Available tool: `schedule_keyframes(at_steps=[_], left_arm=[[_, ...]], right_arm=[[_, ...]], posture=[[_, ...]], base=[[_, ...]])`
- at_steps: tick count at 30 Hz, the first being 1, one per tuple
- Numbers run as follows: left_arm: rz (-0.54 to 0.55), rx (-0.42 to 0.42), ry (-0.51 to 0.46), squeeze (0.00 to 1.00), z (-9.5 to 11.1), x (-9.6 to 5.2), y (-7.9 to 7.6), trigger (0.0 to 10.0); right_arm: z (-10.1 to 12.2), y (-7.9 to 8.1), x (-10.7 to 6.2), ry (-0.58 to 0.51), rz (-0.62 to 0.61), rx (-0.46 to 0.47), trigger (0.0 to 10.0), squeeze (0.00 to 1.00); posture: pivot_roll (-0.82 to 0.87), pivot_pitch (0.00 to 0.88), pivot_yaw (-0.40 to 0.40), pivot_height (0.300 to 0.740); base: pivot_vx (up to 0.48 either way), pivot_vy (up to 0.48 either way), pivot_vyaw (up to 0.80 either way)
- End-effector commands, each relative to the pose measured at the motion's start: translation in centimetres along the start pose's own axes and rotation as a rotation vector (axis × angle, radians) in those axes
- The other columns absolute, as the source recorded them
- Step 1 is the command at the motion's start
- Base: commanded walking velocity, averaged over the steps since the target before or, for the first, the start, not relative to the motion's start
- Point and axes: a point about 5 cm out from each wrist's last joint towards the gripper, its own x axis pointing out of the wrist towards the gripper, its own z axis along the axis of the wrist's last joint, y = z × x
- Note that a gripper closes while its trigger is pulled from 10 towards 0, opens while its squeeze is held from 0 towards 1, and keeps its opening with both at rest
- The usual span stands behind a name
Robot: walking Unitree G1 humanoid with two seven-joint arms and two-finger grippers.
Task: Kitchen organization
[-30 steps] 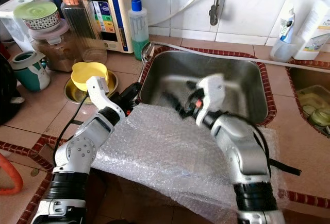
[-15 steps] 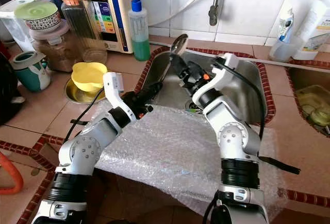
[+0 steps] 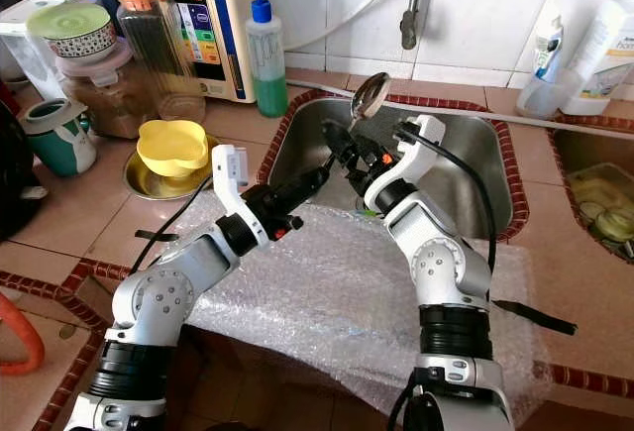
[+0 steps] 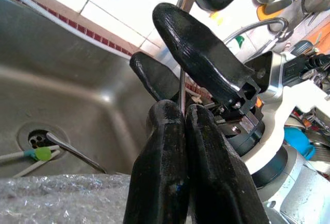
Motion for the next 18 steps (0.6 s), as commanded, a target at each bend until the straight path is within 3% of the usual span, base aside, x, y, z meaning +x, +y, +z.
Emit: schedule_keyframes(at_steps=[1,9,18], left_arm=[[-0.042,0.012,-0.005,0.00,0.3,-0.1,-0.7,10.0],[-0.053,0.005,0.006,0.00,0.1,-0.2,-0.8,10.0],[-0.058,-0.010,0.019,0.00,-0.4,-0.3,-0.9,10.0]], right_arm=[[-0.1,-0.1,0.2,0.001,-0.011,-0.006,0.0,0.00],[-0.3,-0.7,0.9,-0.006,-0.052,0.001,0.0,0.00],[-0.5,-1.2,1.6,-0.019,-0.080,0.072,0.0,0.00]], posture=[[0.07,0.036,0.049,0.740],[0.07,0.036,0.045,0.740],[0.08,0.037,0.040,0.740]], base=[[0.000,0.000,0.00],[0.000,0.000,0.00],[0.000,0.000,0.00]])
